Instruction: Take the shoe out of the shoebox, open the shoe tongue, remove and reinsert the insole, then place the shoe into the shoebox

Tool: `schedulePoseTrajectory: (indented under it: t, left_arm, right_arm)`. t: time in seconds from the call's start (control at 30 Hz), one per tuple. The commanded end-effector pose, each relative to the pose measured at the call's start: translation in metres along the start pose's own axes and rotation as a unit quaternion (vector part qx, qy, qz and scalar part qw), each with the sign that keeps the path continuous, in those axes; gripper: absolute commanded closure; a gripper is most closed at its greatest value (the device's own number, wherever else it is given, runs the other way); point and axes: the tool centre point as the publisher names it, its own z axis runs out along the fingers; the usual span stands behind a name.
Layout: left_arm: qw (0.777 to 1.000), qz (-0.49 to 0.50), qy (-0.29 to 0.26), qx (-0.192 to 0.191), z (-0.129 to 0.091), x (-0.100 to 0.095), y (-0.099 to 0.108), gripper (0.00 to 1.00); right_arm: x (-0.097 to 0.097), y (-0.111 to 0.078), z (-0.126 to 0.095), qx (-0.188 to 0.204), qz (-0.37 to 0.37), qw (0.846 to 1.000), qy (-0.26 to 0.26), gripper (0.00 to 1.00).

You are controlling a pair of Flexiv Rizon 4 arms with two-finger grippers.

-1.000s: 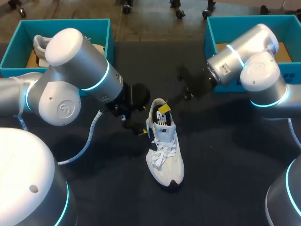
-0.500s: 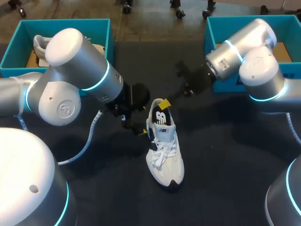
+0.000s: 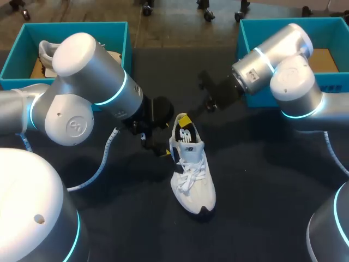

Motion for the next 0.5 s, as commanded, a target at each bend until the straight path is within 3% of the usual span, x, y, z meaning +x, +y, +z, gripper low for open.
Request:
schedulePoseTrajectory:
  t: [0.03, 0.4, 0.5]
  left_arm:
    - [1.0, 0.0, -0.001, -0.002, 0.001, 0.0, 0.0, 0.0]
    - [1.0, 0.0, -0.001, -0.002, 0.001, 0.0, 0.0, 0.0]
    - [1.0, 0.0, -0.001, -0.002, 0.001, 0.0, 0.0, 0.0]
  right_arm:
    - [0.013, 0.0, -0.004, -0.003, 0.003, 1.0, -0.016, 0.74]
    - [0.028, 0.015, -0.022, -0.009, 0.0, 0.999, -0.044, 0.68]
    - [0.029, 0.015, -0.025, -0.016, 0.003, 0.999, -0.045, 0.72]
